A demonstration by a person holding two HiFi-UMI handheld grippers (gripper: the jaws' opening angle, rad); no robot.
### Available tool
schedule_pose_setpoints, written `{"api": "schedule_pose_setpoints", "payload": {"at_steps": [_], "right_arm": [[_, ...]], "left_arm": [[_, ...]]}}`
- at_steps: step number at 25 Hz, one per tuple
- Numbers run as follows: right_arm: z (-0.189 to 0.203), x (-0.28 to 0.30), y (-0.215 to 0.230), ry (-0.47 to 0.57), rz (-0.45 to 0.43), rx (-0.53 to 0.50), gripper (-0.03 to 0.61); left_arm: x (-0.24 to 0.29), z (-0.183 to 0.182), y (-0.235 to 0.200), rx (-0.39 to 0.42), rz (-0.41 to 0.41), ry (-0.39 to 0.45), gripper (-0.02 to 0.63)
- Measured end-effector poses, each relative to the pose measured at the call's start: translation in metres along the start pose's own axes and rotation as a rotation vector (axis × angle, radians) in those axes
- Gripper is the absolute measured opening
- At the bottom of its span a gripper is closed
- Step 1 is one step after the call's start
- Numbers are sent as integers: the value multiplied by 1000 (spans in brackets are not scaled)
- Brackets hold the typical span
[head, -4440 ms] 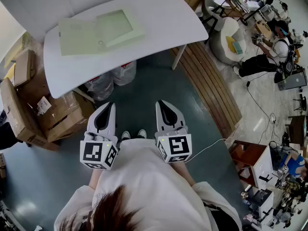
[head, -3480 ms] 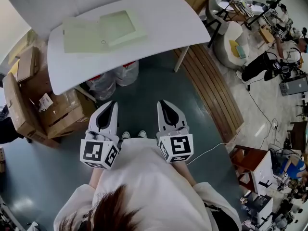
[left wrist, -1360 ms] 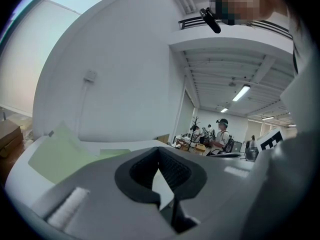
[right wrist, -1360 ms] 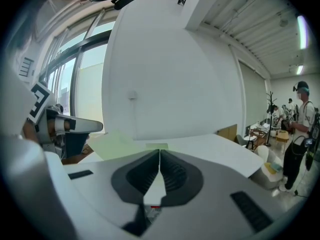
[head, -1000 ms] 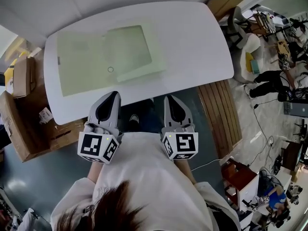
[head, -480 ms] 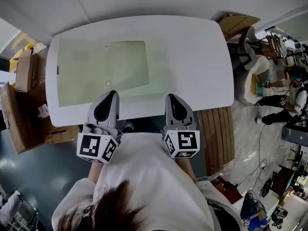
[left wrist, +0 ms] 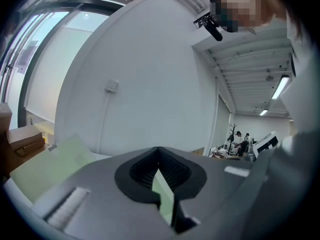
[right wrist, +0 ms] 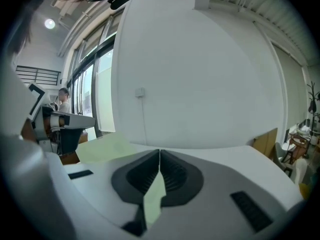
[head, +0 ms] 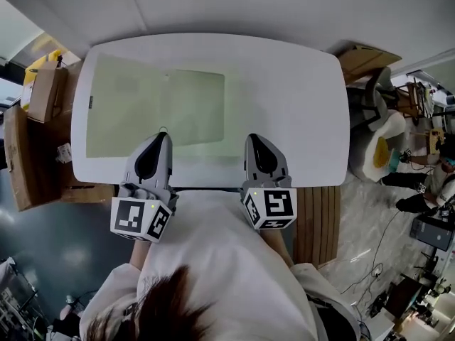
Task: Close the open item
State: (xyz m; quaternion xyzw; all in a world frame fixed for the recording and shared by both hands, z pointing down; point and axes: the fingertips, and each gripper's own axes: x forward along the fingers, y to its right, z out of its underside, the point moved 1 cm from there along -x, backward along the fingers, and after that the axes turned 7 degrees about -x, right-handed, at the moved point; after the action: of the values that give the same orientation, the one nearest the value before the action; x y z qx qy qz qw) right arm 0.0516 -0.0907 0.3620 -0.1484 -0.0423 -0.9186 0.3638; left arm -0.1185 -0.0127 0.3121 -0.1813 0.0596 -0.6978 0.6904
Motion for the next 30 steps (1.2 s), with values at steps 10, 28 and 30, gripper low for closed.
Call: {"api": "schedule_pose_setpoints", "payload": {"at_steps": [10, 28, 30], "right_arm": [[-10, 33, -10, 1, -104, -31, 11], [-18, 61, -54, -61, -144, -53, 11], [-22, 65, -64, -58, -159, -57, 11]], "left_arm": [[-3, -7, -23, -24, -100, 41, 9], [-122, -19, -206, -113, -578, 59, 49], [-131, -6, -222, -182, -583, 34, 98]]}}
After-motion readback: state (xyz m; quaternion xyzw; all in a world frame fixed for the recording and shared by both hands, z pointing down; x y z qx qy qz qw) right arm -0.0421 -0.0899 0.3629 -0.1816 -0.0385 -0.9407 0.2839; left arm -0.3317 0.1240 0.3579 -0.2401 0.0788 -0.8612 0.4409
